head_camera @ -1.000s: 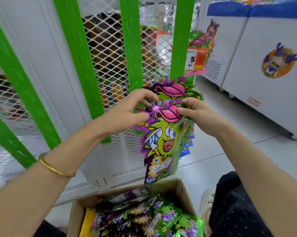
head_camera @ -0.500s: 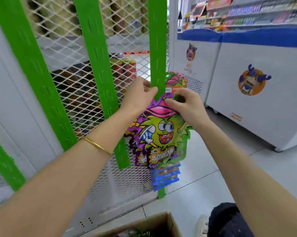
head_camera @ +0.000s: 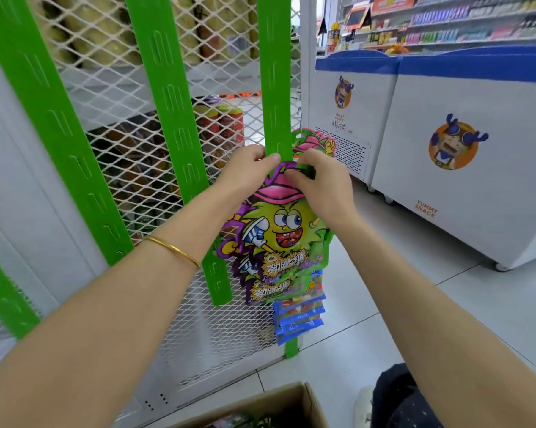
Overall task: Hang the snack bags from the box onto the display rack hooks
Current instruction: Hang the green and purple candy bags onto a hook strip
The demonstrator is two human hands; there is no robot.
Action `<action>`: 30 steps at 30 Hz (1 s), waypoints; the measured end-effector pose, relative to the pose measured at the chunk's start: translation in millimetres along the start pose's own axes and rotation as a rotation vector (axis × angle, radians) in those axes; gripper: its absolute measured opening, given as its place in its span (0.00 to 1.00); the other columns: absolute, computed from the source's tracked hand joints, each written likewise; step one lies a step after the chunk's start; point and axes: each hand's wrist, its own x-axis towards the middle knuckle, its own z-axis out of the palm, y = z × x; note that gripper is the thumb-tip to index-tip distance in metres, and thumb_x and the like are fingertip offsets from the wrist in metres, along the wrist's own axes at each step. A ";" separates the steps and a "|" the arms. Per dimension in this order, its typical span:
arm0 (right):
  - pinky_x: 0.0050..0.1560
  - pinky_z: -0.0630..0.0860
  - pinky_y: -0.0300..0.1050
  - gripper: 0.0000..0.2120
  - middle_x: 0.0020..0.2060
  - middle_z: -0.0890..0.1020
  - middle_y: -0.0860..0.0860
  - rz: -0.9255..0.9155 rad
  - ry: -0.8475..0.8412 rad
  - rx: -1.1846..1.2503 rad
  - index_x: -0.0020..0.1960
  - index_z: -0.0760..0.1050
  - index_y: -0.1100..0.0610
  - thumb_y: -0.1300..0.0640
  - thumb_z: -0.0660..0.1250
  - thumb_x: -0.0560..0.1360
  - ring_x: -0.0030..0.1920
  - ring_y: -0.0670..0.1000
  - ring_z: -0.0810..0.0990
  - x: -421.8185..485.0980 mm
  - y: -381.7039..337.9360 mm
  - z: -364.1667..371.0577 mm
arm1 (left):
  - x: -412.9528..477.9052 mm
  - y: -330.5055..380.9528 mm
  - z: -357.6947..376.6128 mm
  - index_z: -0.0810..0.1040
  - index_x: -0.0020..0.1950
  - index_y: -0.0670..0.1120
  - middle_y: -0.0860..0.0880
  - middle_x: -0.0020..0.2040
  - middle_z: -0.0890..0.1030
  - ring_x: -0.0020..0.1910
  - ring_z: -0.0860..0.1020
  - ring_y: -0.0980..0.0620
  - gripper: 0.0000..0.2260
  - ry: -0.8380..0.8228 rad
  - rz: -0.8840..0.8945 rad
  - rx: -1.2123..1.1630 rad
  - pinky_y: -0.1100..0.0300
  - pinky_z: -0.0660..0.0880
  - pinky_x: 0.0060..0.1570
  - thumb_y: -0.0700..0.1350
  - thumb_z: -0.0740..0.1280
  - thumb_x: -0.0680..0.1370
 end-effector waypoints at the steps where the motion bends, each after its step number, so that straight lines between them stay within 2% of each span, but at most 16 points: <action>1: 0.39 0.66 0.45 0.07 0.32 0.71 0.42 0.006 -0.012 0.016 0.43 0.74 0.54 0.52 0.69 0.73 0.38 0.50 0.70 -1.0 0.6 0.2 | 0.1 -0.7 -0.8 0.75 0.52 0.34 0.44 0.40 0.70 0.38 0.68 0.51 0.17 0.001 -0.007 -0.018 0.57 0.62 0.38 0.49 0.62 0.80; 3: 0.38 0.63 0.44 0.06 0.30 0.68 0.40 0.020 -0.036 0.053 0.42 0.72 0.53 0.52 0.69 0.73 0.37 0.50 0.69 -4.0 3.1 0.7 | -0.9 -2.6 -1.5 0.76 0.51 0.34 0.44 0.40 0.70 0.37 0.67 0.52 0.17 0.003 -0.012 -0.025 0.58 0.61 0.36 0.50 0.62 0.80; 5: 0.38 0.63 0.44 0.07 0.31 0.69 0.41 0.031 -0.076 0.064 0.43 0.74 0.56 0.53 0.68 0.74 0.38 0.51 0.69 -8.2 5.2 1.8 | -3.2 -4.9 -1.1 0.76 0.48 0.38 0.43 0.38 0.69 0.34 0.67 0.52 0.15 -0.006 -0.017 -0.016 0.58 0.62 0.36 0.50 0.61 0.80; 8: 0.38 0.65 0.46 0.10 0.38 0.74 0.50 0.024 -0.161 -0.009 0.45 0.73 0.61 0.53 0.67 0.75 0.41 0.54 0.72 -15.2 8.3 5.3 | -8.0 -10.2 -0.6 0.77 0.51 0.38 0.48 0.35 0.72 0.31 0.68 0.54 0.13 -0.022 0.012 0.045 0.58 0.67 0.43 0.48 0.61 0.80; 9: 0.39 0.64 0.46 0.10 0.40 0.74 0.51 0.041 -0.172 -0.027 0.46 0.72 0.61 0.53 0.66 0.76 0.42 0.54 0.72 -17.2 9.1 6.0 | -9.8 -12.0 -0.4 0.78 0.52 0.39 0.49 0.36 0.73 0.33 0.70 0.55 0.12 -0.022 0.030 0.075 0.59 0.67 0.46 0.47 0.61 0.80; 11: 0.39 0.62 0.43 0.10 0.43 0.73 0.49 0.097 -0.161 -0.009 0.50 0.70 0.59 0.53 0.67 0.75 0.43 0.51 0.71 -20.3 10.0 7.0 | -14.2 -15.7 0.5 0.78 0.55 0.40 0.49 0.44 0.78 0.42 0.75 0.53 0.10 -0.006 0.063 0.146 0.61 0.67 0.50 0.44 0.62 0.80; 12: 0.40 0.63 0.42 0.12 0.44 0.72 0.49 0.118 -0.146 0.015 0.51 0.69 0.59 0.53 0.68 0.75 0.43 0.50 0.71 -21.1 10.0 7.1 | -16.8 -17.9 1.2 0.77 0.57 0.41 0.48 0.50 0.79 0.48 0.75 0.53 0.10 0.014 0.076 0.180 0.62 0.67 0.51 0.43 0.62 0.80; 14: 0.45 0.69 0.43 0.15 0.47 0.72 0.50 0.132 -0.106 0.040 0.54 0.69 0.59 0.54 0.70 0.73 0.46 0.50 0.72 -23.2 10.0 5.8 | -23.8 -23.9 2.0 0.75 0.61 0.43 0.47 0.56 0.79 0.52 0.75 0.54 0.11 0.065 0.114 0.224 0.62 0.69 0.54 0.41 0.62 0.79; 17: 0.55 0.72 0.48 0.17 0.52 0.73 0.51 0.086 0.020 -0.094 0.58 0.71 0.58 0.56 0.70 0.73 0.54 0.52 0.72 -38.1 11.5 -0.6 | -43.0 -39.7 1.1 0.72 0.65 0.46 0.51 0.60 0.76 0.59 0.73 0.54 0.15 0.190 0.235 0.322 0.58 0.68 0.64 0.41 0.63 0.78; 18: 0.54 0.72 0.49 0.15 0.52 0.73 0.50 0.059 0.085 -0.098 0.57 0.71 0.58 0.58 0.70 0.73 0.53 0.53 0.73 -49.7 11.5 -2.2 | -54.3 -47.1 1.1 0.72 0.65 0.47 0.52 0.60 0.75 0.61 0.71 0.55 0.15 0.237 0.275 0.355 0.59 0.65 0.66 0.41 0.63 0.78; 20: 0.49 0.73 0.45 0.11 0.48 0.71 0.46 0.016 0.147 -0.016 0.53 0.72 0.58 0.61 0.68 0.72 0.48 0.52 0.74 -85.0 12.3 0.6 | -85.8 -66.1 3.5 0.73 0.64 0.46 0.55 0.58 0.73 0.60 0.68 0.58 0.14 0.307 0.338 0.351 0.64 0.62 0.63 0.41 0.63 0.78; 22: 0.42 0.70 0.37 0.08 0.44 0.71 0.45 0.075 -0.020 0.049 0.50 0.72 0.57 0.62 0.67 0.73 0.40 0.47 0.74 -131.5 18.9 14.7 | -123.1 -94.7 9.5 0.75 0.61 0.46 0.56 0.55 0.72 0.57 0.68 0.59 0.12 0.265 0.334 0.330 0.65 0.64 0.59 0.39 0.63 0.77; 24: 0.39 0.68 0.37 0.05 0.41 0.73 0.46 0.171 -0.380 0.050 0.49 0.72 0.56 0.60 0.67 0.74 0.38 0.47 0.72 -179.9 34.5 39.8 | -158.0 -135.5 18.2 0.76 0.58 0.45 0.55 0.53 0.73 0.54 0.70 0.57 0.11 0.137 0.275 0.336 0.60 0.68 0.57 0.38 0.64 0.77; 26: 0.41 0.68 0.41 0.05 0.40 0.74 0.48 0.198 -0.778 -0.023 0.48 0.74 0.56 0.57 0.68 0.74 0.42 0.49 0.74 -220.6 51.3 68.2 | -188.8 -176.8 25.4 0.78 0.56 0.45 0.54 0.50 0.73 0.53 0.73 0.53 0.10 0.012 0.194 0.340 0.54 0.72 0.54 0.37 0.64 0.76; 28: 0.46 0.72 0.44 0.09 0.44 0.77 0.52 0.175 -1.102 -0.100 0.51 0.75 0.58 0.53 0.67 0.75 0.47 0.53 0.76 -250.6 58.0 94.7 | -214.1 -211.0 28.2 0.79 0.53 0.44 0.53 0.47 0.73 0.50 0.74 0.52 0.09 -0.066 0.070 0.307 0.58 0.72 0.50 0.35 0.64 0.76; 30: 0.49 0.71 0.44 0.14 0.50 0.79 0.56 0.156 -1.294 -0.150 0.55 0.76 0.60 0.50 0.65 0.76 0.52 0.55 0.76 -274.8 59.7 114.2 | -230.8 -235.4 28.1 0.79 0.52 0.46 0.54 0.46 0.72 0.48 0.72 0.55 0.09 -0.107 -0.033 0.280 0.67 0.68 0.45 0.35 0.64 0.76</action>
